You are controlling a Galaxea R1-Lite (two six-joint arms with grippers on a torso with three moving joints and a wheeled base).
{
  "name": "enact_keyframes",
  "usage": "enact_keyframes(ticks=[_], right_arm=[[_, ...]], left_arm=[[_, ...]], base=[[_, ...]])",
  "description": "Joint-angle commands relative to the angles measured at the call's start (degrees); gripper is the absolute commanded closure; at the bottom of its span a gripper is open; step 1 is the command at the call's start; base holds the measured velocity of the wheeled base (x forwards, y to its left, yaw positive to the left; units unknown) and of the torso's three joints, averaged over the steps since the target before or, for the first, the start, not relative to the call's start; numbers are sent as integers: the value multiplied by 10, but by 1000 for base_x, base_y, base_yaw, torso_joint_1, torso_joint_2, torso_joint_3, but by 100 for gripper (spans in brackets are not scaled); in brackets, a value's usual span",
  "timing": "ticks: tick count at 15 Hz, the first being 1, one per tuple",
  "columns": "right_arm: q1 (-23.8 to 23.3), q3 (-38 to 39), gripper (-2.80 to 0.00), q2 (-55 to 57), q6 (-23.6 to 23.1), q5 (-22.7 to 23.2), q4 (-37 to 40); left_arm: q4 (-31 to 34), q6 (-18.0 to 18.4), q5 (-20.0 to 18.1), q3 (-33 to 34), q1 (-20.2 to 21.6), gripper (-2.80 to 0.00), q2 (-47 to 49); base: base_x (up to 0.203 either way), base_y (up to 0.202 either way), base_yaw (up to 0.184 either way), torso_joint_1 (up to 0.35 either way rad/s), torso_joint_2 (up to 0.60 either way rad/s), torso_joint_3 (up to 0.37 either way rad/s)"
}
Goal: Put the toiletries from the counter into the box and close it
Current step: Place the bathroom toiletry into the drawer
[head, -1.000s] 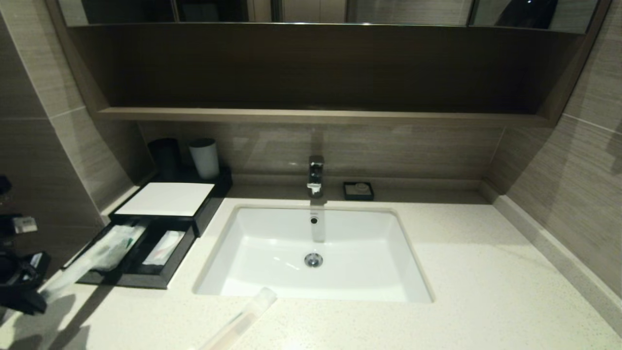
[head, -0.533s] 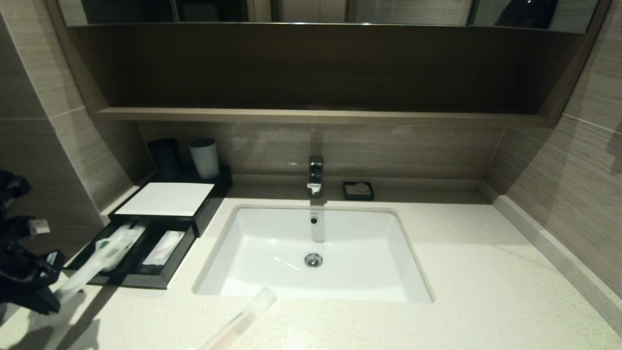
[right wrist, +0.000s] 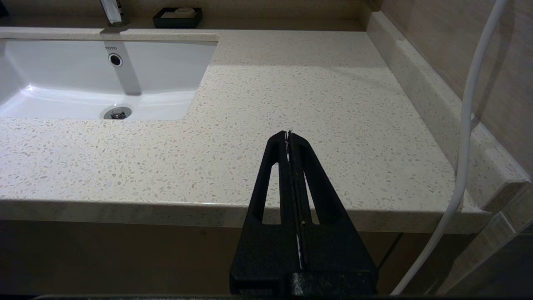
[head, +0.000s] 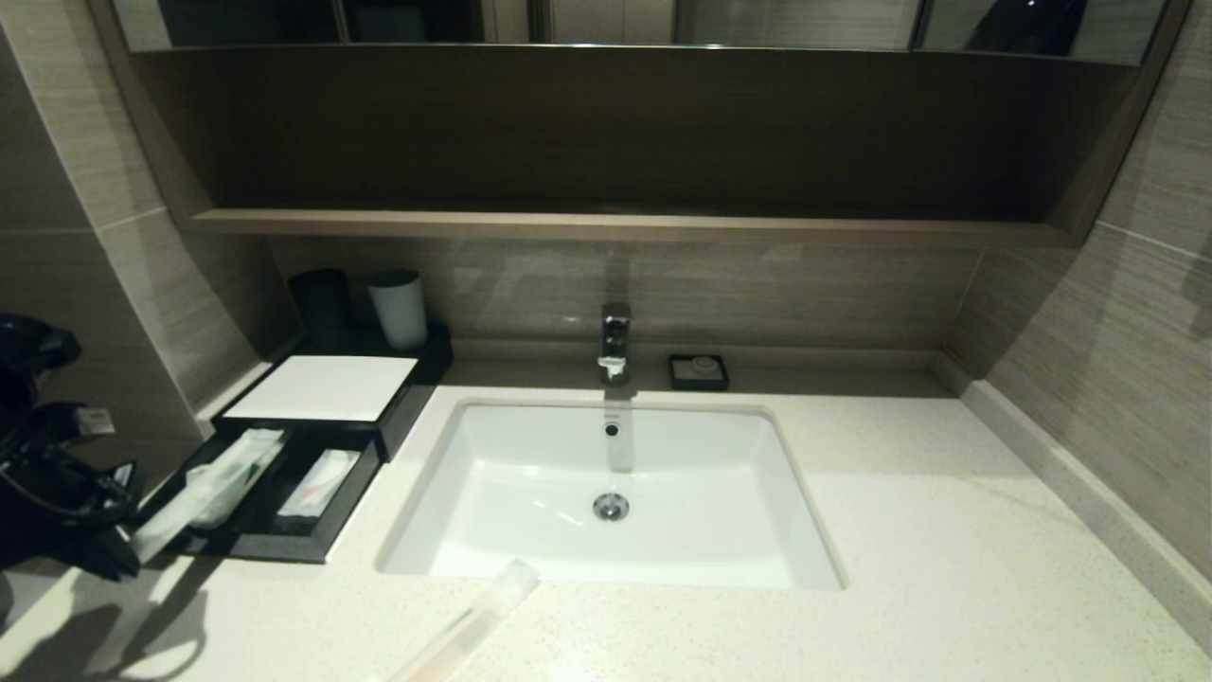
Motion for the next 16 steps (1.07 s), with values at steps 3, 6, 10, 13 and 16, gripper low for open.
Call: enact_keyframes(ticks=[3, 6, 10, 13, 16], right_arm=[[0, 0, 0, -1, 0, 0, 0], [0, 0, 0, -1, 0, -1, 0], [0, 0, 0, -1, 0, -1, 0], [0, 0, 0, -1, 0, 0, -1], [0, 0, 0, -1, 0, 0, -1]], left_arm=[[3, -1, -4, -31, -9, 0, 48], [3, 0, -6, -32, -14, 0, 56], [-15, 2, -7, -54, -14, 0, 79], [-32, 3, -8, -85, -13, 0, 116], [-55, 5, -34, -103, -16, 0, 143]], base=[[0, 0, 0, 0, 0, 0], [0, 0, 0, 0, 0, 0], [0, 0, 0, 0, 0, 0], [0, 0, 0, 0, 0, 0], [0, 0, 0, 0, 0, 0]])
